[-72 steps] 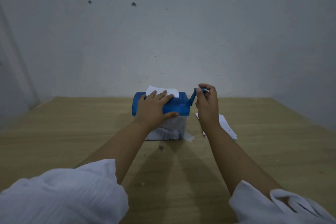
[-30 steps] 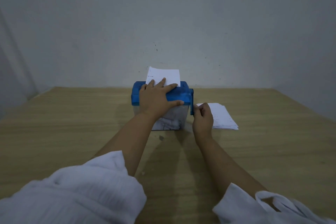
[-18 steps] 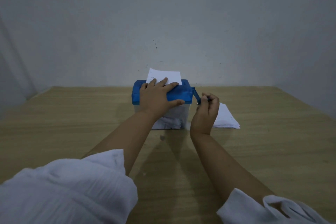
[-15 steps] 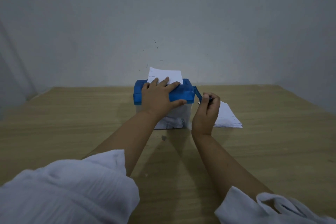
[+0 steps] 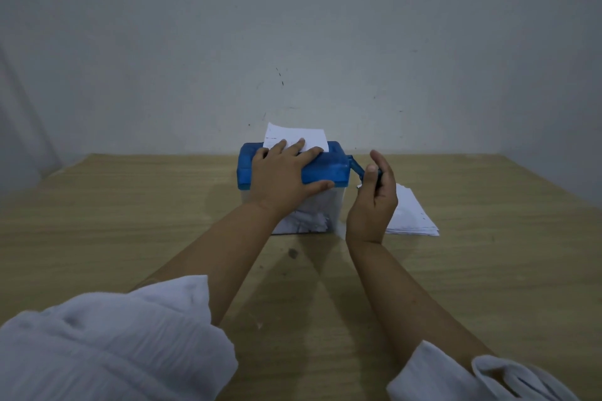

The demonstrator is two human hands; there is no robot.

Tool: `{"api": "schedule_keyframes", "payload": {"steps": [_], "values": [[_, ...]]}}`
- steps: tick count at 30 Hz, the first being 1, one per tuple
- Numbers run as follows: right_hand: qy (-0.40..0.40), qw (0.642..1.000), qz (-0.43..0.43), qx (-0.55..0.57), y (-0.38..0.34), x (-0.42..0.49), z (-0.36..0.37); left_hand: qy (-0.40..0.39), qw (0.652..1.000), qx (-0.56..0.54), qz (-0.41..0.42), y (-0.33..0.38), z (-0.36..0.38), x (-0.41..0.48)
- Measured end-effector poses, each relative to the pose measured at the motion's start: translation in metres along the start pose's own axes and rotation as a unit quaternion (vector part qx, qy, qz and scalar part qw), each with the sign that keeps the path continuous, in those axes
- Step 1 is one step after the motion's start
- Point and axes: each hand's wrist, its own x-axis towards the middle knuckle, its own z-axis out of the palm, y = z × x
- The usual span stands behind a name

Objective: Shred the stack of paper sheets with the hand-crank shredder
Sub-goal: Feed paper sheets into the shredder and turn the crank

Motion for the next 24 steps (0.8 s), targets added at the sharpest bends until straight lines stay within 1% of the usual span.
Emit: {"api": "schedule_keyframes", "payload": {"steps": [4, 7, 11, 13, 15, 17, 19, 22, 24], "values": [[-0.021, 1.0, 0.005, 0.008, -0.011, 0.02, 0.008, 0.002, 1.0, -0.012, 0.0, -0.002, 0.0, -0.001], [-0.036, 0.999, 0.002, -0.005, -0.014, 0.032, 0.01, -0.001, 1.0, 0.001, 0.002, -0.001, -0.001, 0.0], [-0.05, 0.998, 0.032, 0.003, -0.01, 0.033, 0.009, 0.003, 1.0, -0.001, 0.003, -0.002, 0.0, 0.002], [-0.083, 0.996, 0.013, -0.007, -0.006, 0.033, 0.003, 0.01, 1.0, -0.004, 0.007, -0.003, 0.001, 0.002], [-0.142, 0.989, -0.03, -0.026, 0.003, 0.029, -0.009, 0.008, 1.0, -0.014, 0.012, -0.005, 0.001, 0.002], [-0.196, 0.979, -0.05, -0.027, 0.011, 0.026, -0.019, 0.004, 1.0, -0.025, 0.019, -0.007, -0.001, 0.003], [-0.226, 0.973, -0.048, -0.022, 0.014, 0.03, -0.022, 0.005, 0.999, -0.032, 0.024, -0.009, -0.002, 0.002], [-0.26, 0.964, -0.028, -0.051, 0.015, 0.039, -0.023, 0.008, 0.999, -0.037, 0.027, -0.011, -0.002, 0.003], [-0.27, 0.961, -0.021, -0.06, 0.019, 0.044, -0.024, 0.006, 0.999, -0.039, 0.028, -0.011, -0.001, 0.003]]}}
